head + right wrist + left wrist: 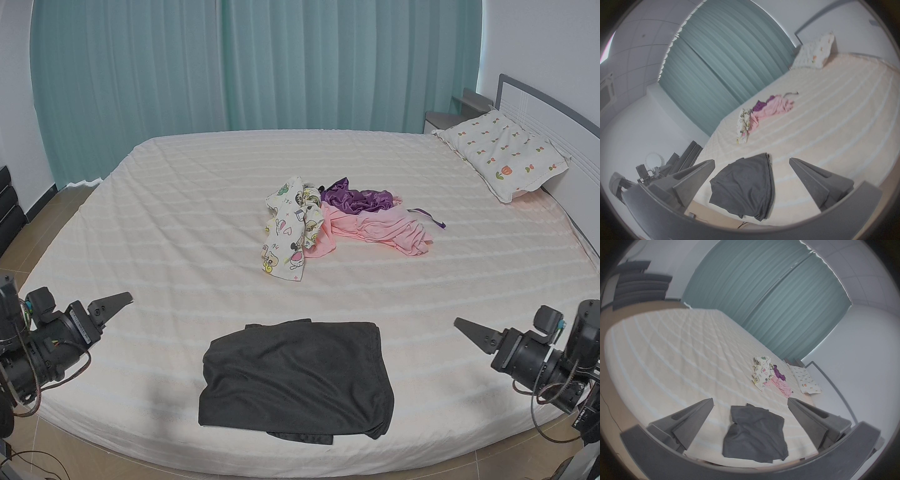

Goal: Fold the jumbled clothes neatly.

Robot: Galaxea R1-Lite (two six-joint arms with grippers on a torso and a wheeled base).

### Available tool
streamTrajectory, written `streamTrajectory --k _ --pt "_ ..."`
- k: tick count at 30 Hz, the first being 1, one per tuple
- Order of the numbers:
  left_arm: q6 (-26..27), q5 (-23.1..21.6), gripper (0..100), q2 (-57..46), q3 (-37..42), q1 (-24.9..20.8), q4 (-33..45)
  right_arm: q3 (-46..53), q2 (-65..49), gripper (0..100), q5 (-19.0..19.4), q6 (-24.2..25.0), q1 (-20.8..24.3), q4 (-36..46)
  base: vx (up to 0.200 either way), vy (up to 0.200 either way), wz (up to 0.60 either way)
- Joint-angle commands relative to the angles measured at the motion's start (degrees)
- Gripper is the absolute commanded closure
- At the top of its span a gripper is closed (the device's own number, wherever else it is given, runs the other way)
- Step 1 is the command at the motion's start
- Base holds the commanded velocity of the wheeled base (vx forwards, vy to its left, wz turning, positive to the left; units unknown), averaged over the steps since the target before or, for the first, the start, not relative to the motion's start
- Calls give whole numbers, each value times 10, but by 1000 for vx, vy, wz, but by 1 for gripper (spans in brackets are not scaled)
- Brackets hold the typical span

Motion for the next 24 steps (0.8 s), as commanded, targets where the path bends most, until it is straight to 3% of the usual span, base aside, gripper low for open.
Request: streamTrajectory --k 1,3,4,8,13,16,24 --pt "86 84 0 -190 0 -3 103 48 -193 0 -36 -101 -14 31 0 0 0" --pt "98 108 0 -211 1 -3 116 48 -223 0 -52 -115 -16 52 0 0 0" --pt "113 141 0 -237 6 -3 133 48 -265 0 -60 -129 -18 89 0 0 0" --pt "160 199 0 -311 15 -3 179 48 -381 0 -65 -149 -22 223 0 0 0" --pt "182 223 0 -399 17 0 246 48 -514 0 -65 -204 -40 347 0 0 0" --pt "206 268 0 -465 24 1 313 48 -629 0 -63 -259 -66 445 0 0 0" --pt "253 322 0 -556 44 10 325 48 -774 0 -54 -290 -127 605 0 0 0"
